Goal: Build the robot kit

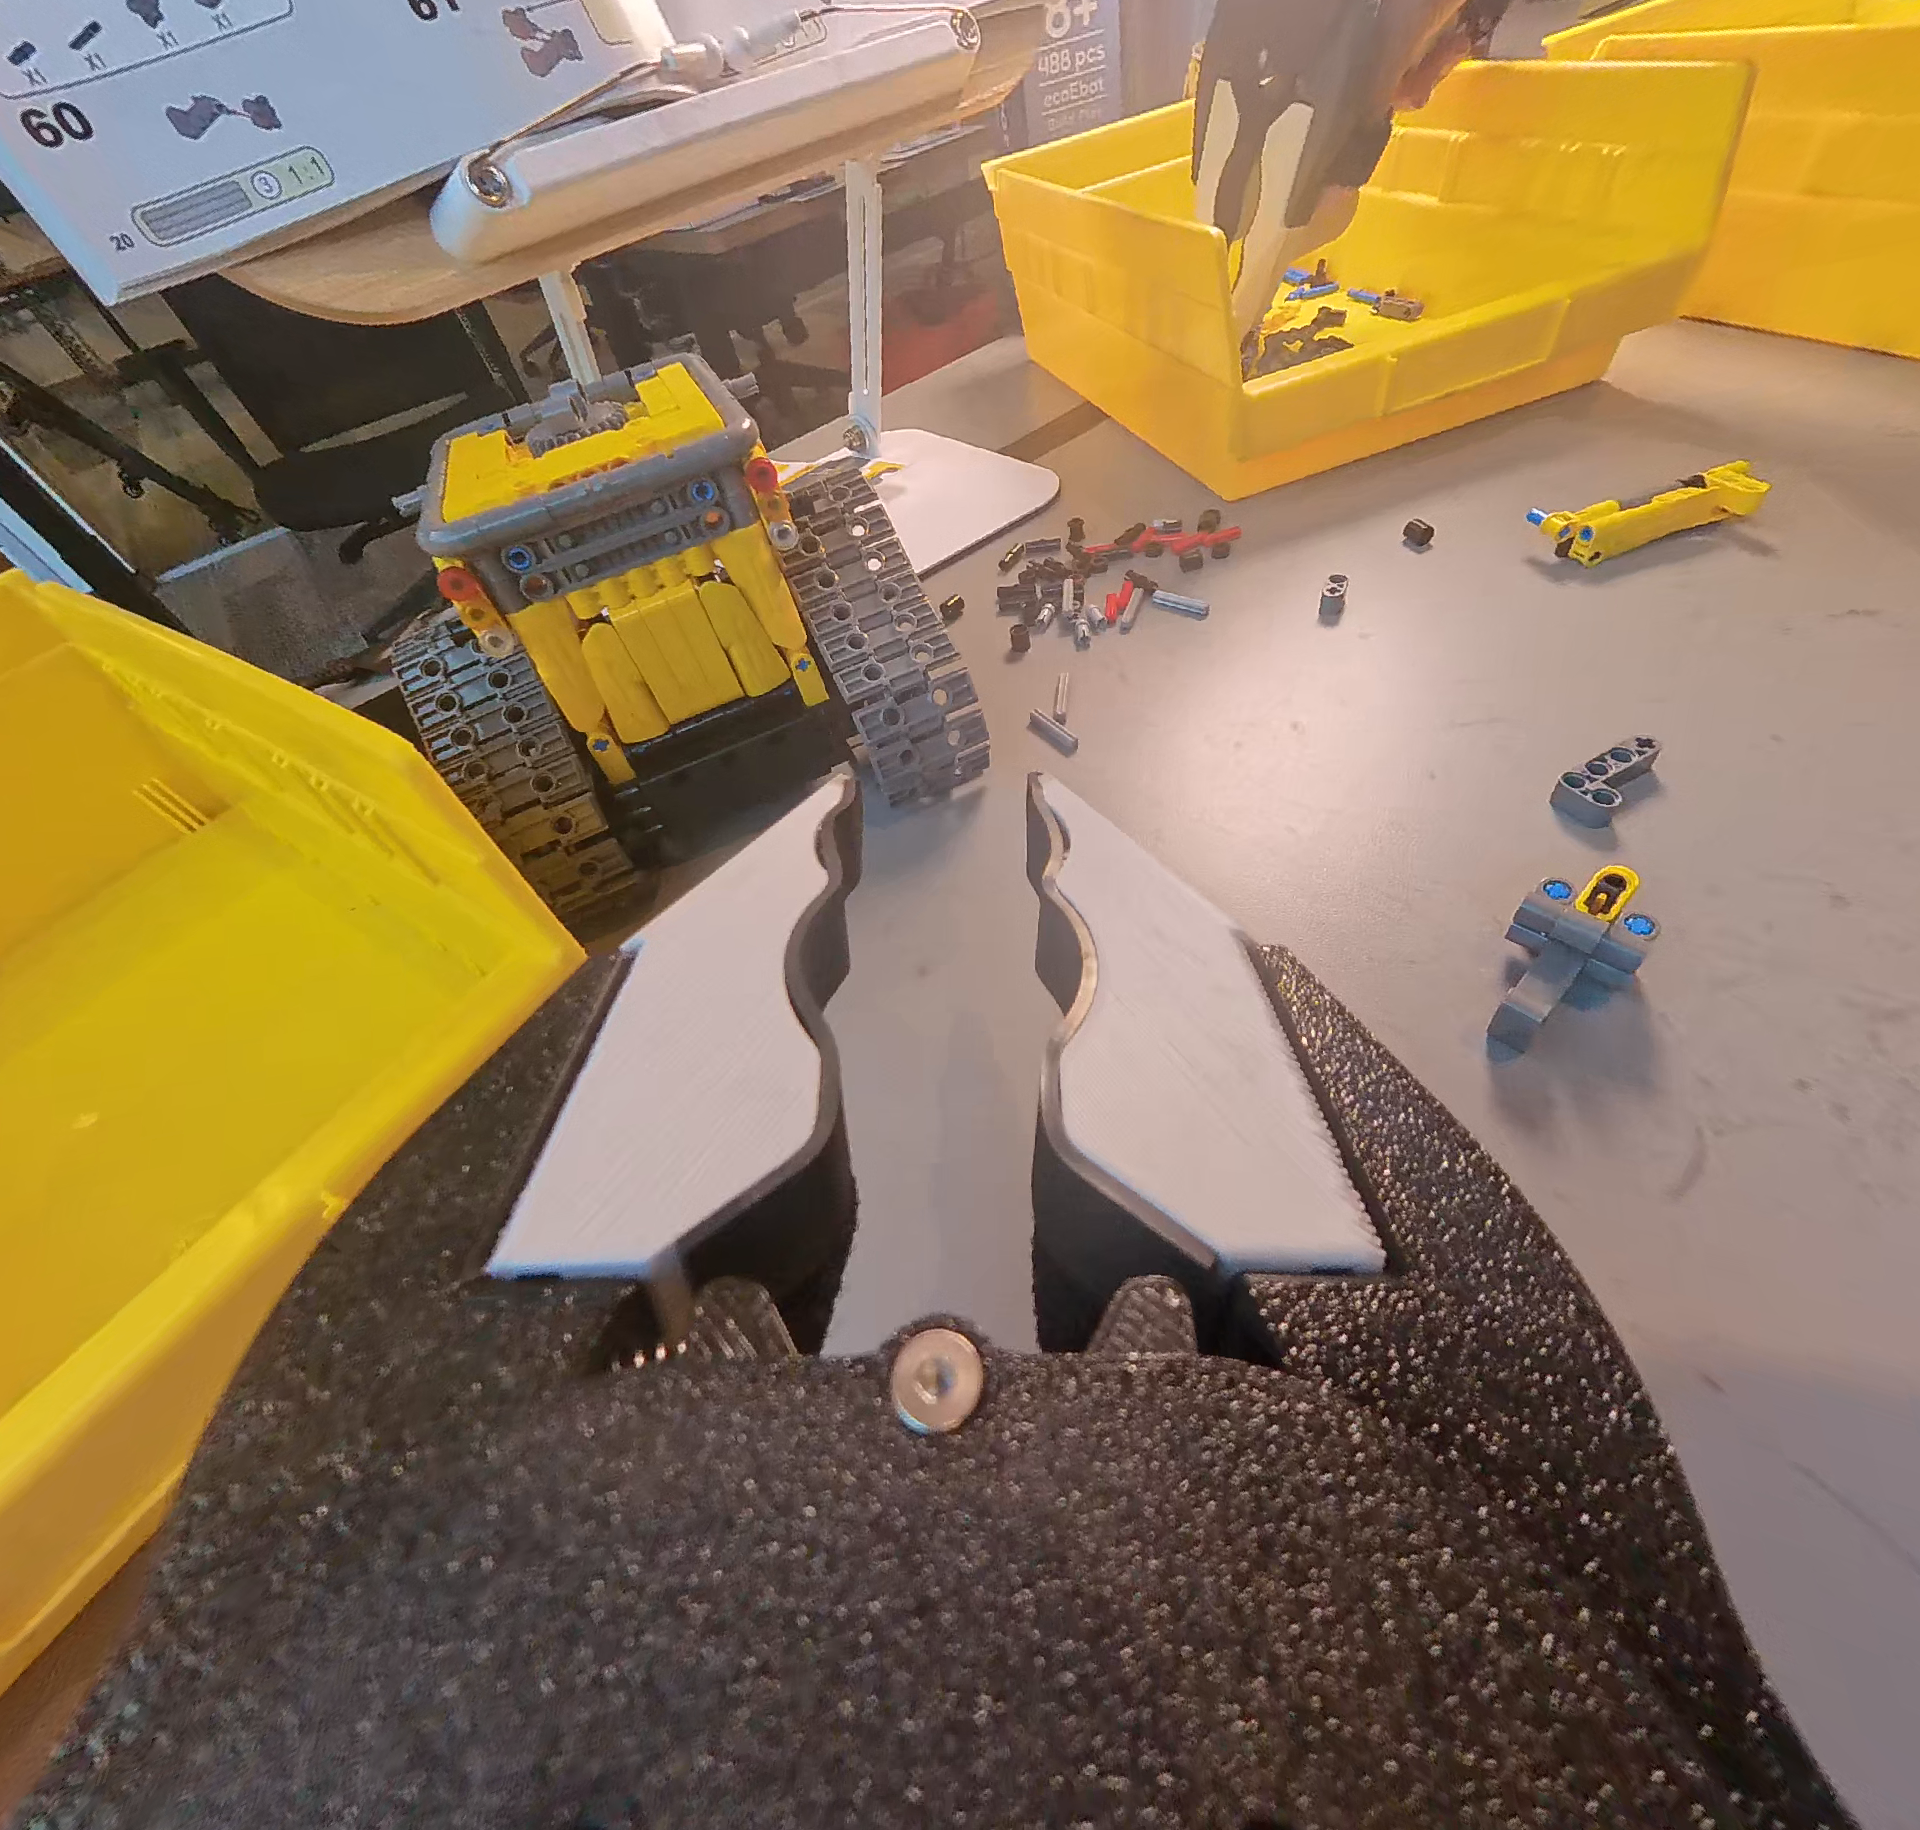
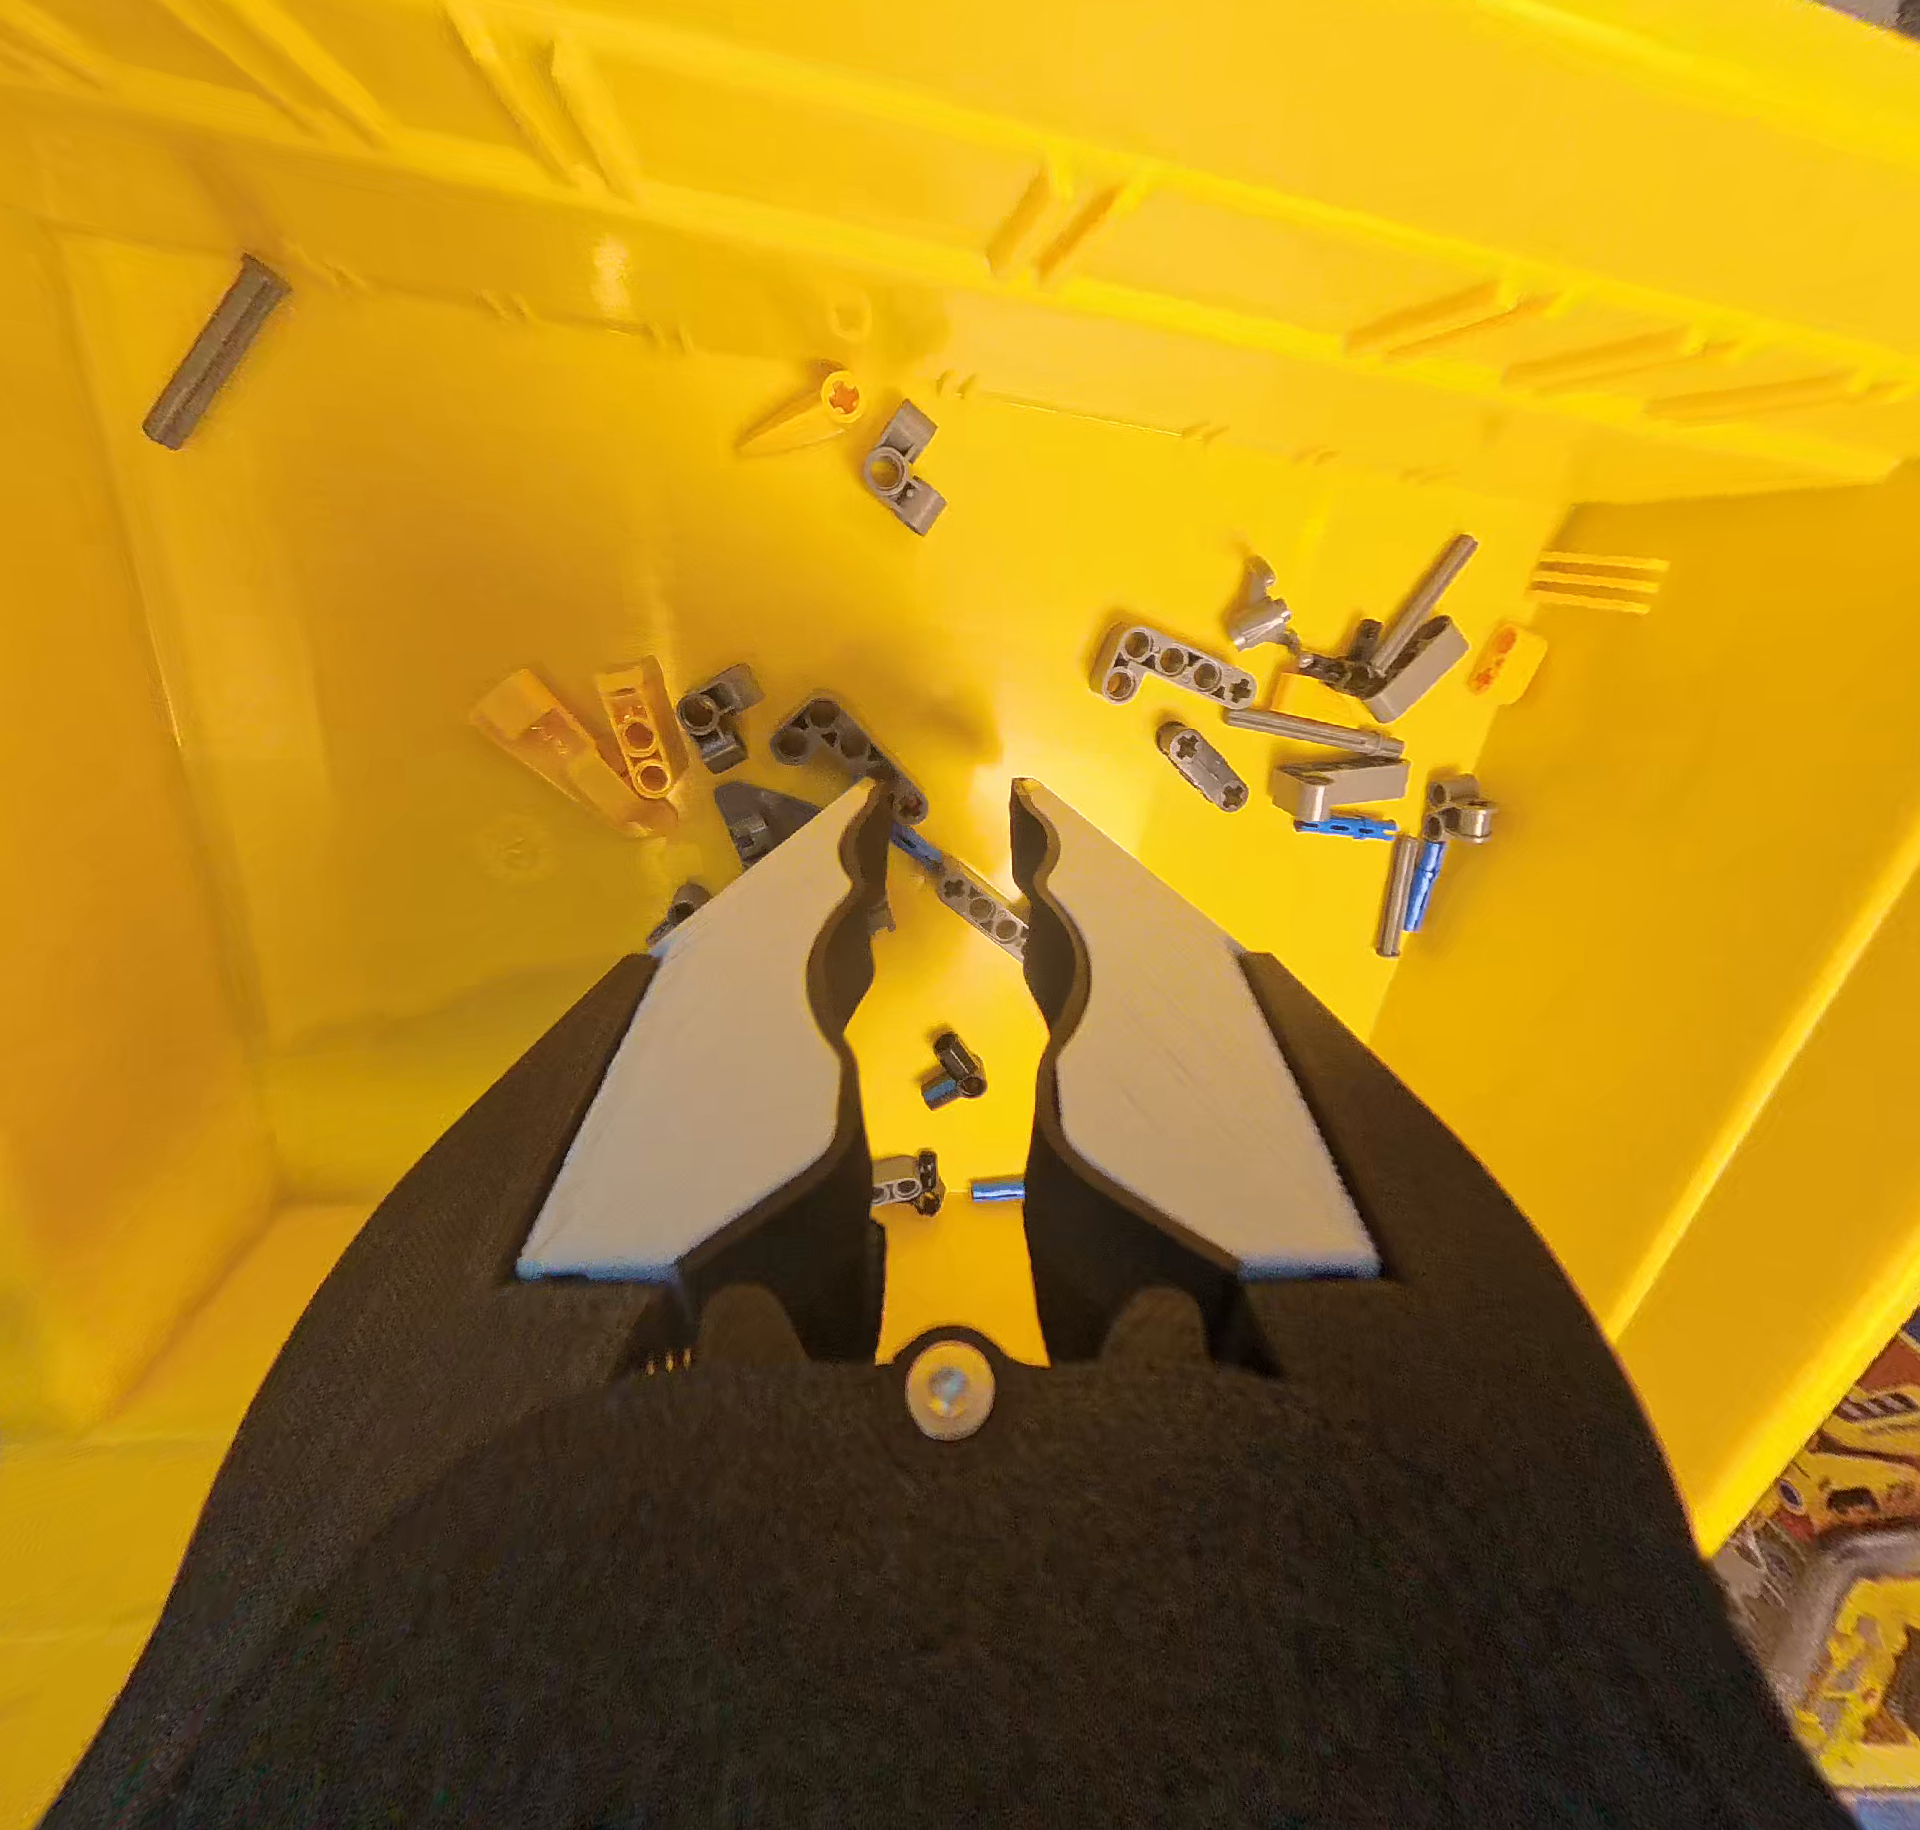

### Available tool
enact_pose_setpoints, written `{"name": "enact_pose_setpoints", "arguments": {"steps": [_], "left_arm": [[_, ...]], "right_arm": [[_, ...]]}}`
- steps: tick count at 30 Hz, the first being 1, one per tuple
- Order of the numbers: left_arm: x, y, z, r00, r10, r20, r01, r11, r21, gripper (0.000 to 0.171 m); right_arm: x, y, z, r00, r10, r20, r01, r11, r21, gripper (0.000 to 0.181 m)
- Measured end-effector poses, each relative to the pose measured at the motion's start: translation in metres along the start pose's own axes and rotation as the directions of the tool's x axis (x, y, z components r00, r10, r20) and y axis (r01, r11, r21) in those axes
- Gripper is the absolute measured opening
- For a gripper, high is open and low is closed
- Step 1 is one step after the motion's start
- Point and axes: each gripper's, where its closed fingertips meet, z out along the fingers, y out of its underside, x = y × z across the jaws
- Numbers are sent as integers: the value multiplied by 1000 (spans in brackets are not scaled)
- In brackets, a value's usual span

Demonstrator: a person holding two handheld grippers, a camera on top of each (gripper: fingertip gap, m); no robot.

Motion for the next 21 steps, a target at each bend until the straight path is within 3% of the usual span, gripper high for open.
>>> {"name": "enact_pose_setpoints", "arguments": {"steps": [11,14,21], "left_arm": [[0,0,0,1000,-4,-3,4,1000,-4,30],[0,1,0,1000,-5,-4,5,1000,-3,30],[0,1,1,1000,-3,-4,3,1000,-5,30]], "right_arm": [[-16,-12,2,995,-21,99,19,1000,16,22],[-19,-13,3,992,-15,124,12,1000,20,12],[-20,-11,0,988,17,153,-19,1000,11,32]]}}
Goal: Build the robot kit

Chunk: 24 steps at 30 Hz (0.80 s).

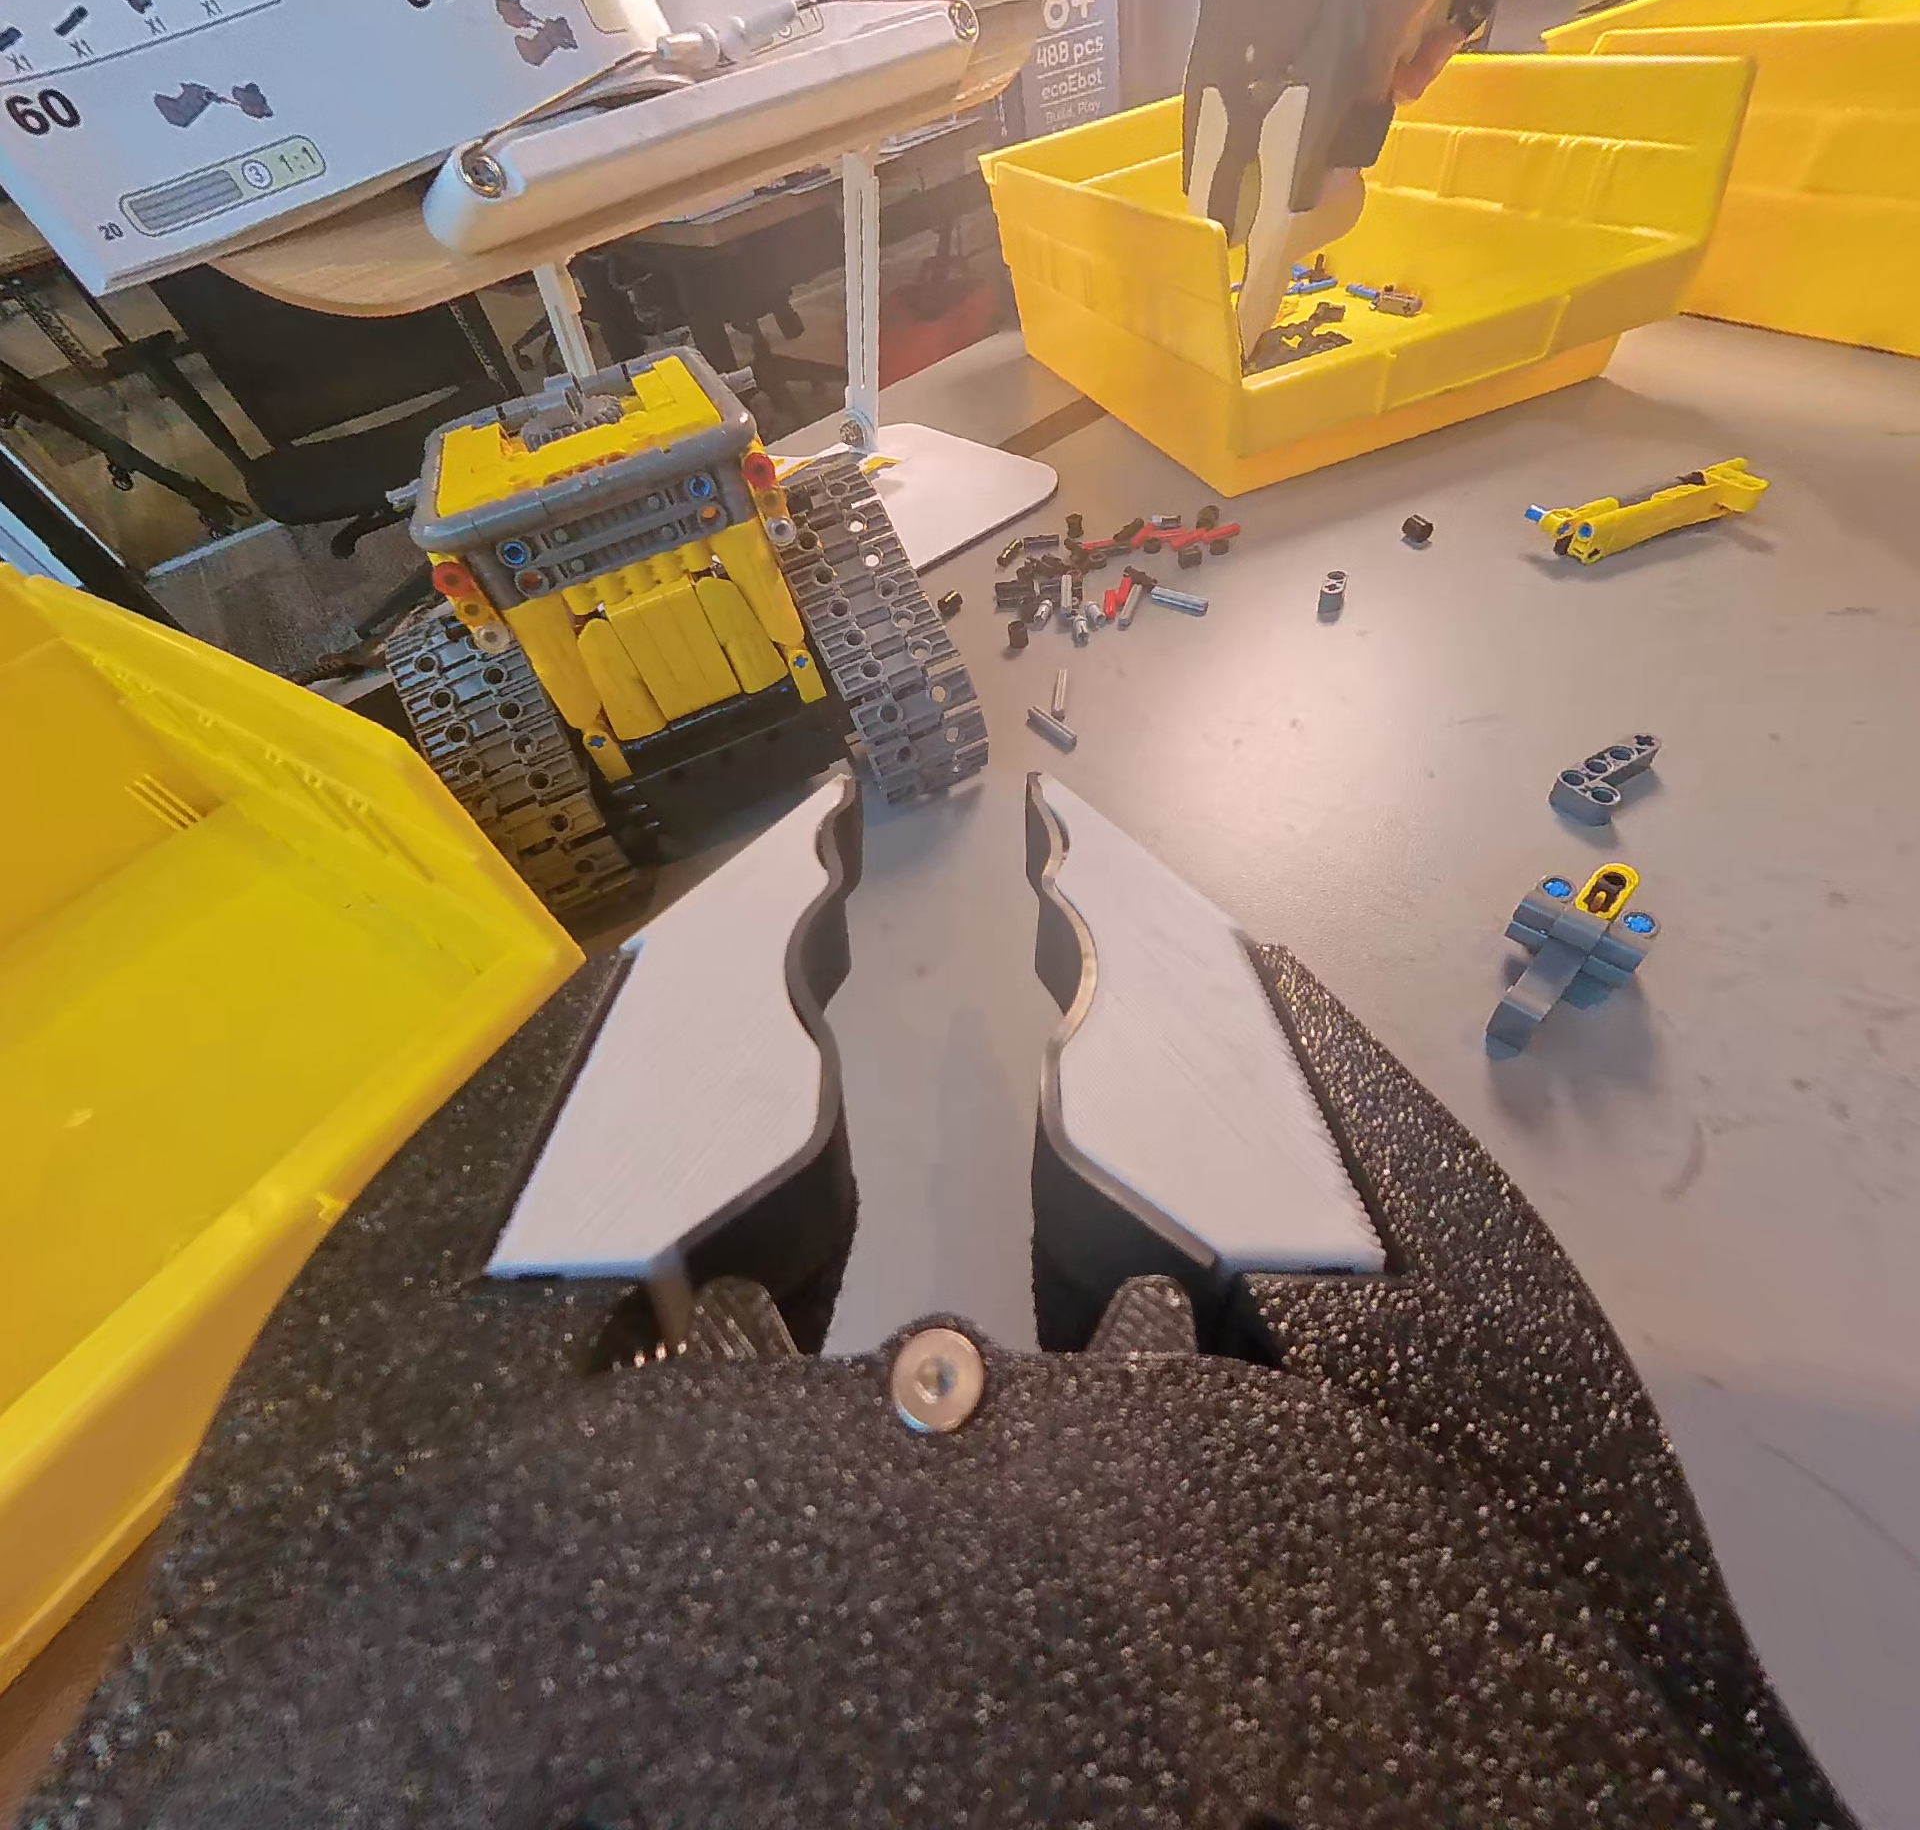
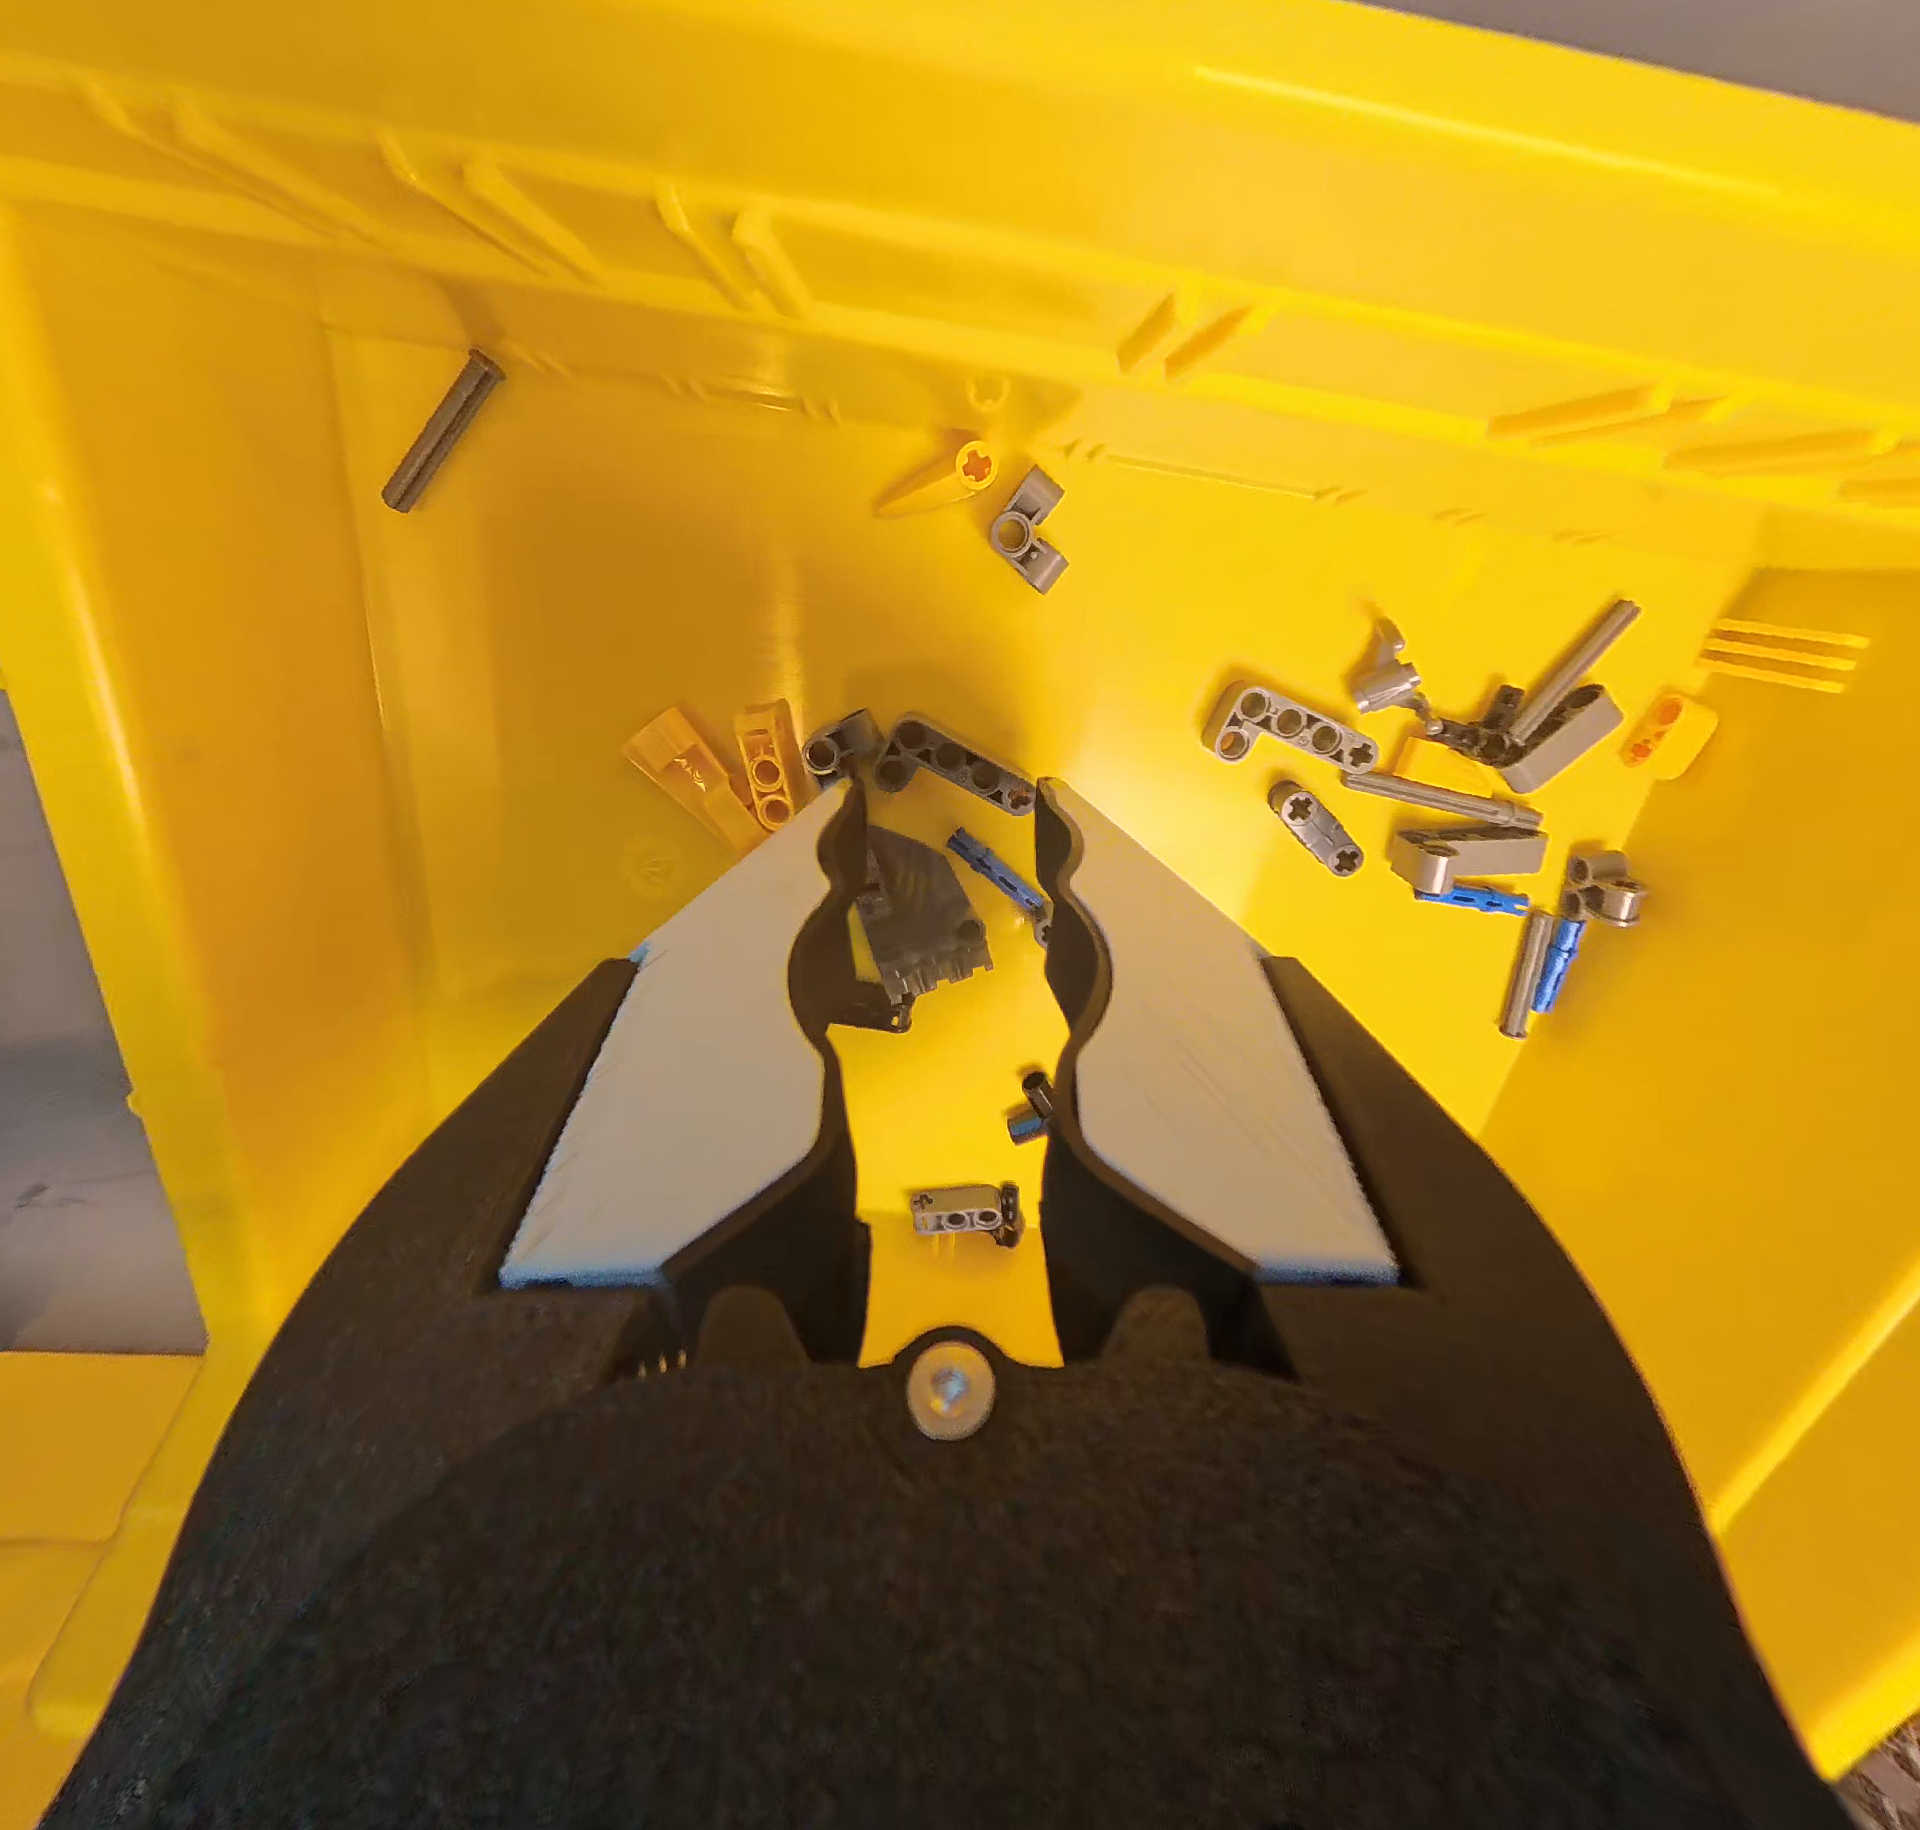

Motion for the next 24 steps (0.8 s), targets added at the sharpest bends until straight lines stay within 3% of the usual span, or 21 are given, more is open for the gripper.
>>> {"name": "enact_pose_setpoints", "arguments": {"steps": [7,10,21,24], "left_arm": [[0,1,0,1000,2,0,-2,1000,-4,30],[0,1,1,1000,2,0,-2,1000,-5,30],[1,2,2,1000,13,-4,-13,1000,-13,30],[2,2,2,1000,16,-4,-16,1000,-15,30]], "right_arm": [[-3,-5,6,999,28,36,-28,999,20,32],[4,-4,4,999,44,9,-44,999,13,25],[16,-4,3,999,10,-51,-9,1000,25,28],[11,-4,4,1000,11,-13,-11,999,41,28]]}}
